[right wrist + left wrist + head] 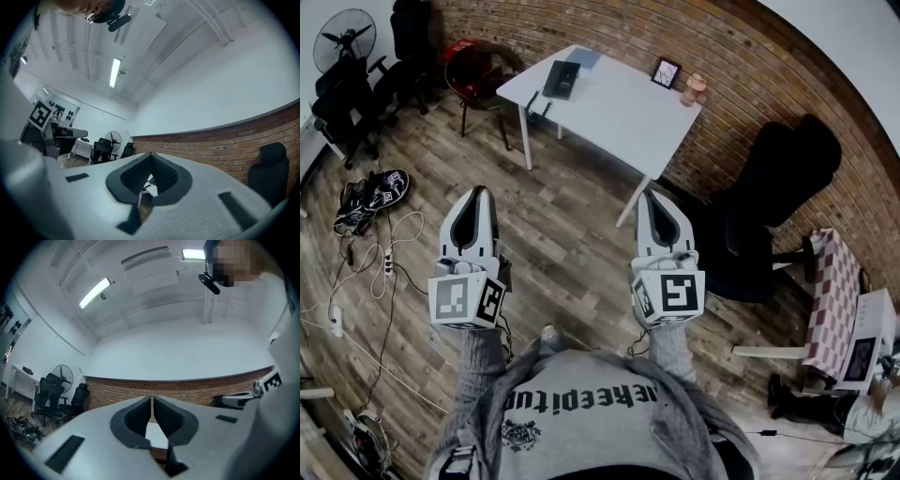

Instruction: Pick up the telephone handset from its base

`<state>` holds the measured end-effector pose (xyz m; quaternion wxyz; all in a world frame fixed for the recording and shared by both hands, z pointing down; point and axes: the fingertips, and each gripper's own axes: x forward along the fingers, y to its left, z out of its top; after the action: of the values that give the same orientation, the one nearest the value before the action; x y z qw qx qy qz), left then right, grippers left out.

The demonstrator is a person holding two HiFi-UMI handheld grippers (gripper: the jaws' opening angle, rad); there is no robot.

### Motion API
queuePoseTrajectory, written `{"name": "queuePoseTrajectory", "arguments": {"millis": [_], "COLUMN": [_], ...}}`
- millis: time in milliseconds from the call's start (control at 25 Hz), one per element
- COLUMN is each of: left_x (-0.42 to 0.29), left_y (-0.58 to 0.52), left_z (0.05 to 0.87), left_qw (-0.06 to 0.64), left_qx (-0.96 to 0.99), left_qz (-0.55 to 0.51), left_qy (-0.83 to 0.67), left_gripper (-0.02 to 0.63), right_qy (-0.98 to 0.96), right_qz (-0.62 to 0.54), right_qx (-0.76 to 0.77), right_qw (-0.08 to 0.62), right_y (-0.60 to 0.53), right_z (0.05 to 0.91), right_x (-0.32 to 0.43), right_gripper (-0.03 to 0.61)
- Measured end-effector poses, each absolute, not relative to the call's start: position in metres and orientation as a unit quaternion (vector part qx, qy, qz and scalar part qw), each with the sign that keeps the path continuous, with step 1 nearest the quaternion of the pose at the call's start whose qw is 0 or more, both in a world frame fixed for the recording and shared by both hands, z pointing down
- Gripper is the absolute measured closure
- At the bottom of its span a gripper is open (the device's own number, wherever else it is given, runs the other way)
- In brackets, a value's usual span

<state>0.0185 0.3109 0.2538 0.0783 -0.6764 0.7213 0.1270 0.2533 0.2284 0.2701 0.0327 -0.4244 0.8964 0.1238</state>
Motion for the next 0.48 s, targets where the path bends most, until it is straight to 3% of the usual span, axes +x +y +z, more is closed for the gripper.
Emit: {"name": "queuePoseTrajectory", "arguments": {"millis": [480], "left_x": [-0.018], "left_y": [0.287], "left_z": [0.266], "left_qw": [0.050], "left_qx": [-0.686], "left_qz": [0.110], "left_qy": [0.718], "left_gripper": [0.594], "right_qy": [0.895], "right_qz": [0.117], "right_qx": [-0.429], "right_qw": [0.021], "right_y": [0.212], "right_z": [0.285], "right_x": [0.213], "right_gripper": [0.575]}}
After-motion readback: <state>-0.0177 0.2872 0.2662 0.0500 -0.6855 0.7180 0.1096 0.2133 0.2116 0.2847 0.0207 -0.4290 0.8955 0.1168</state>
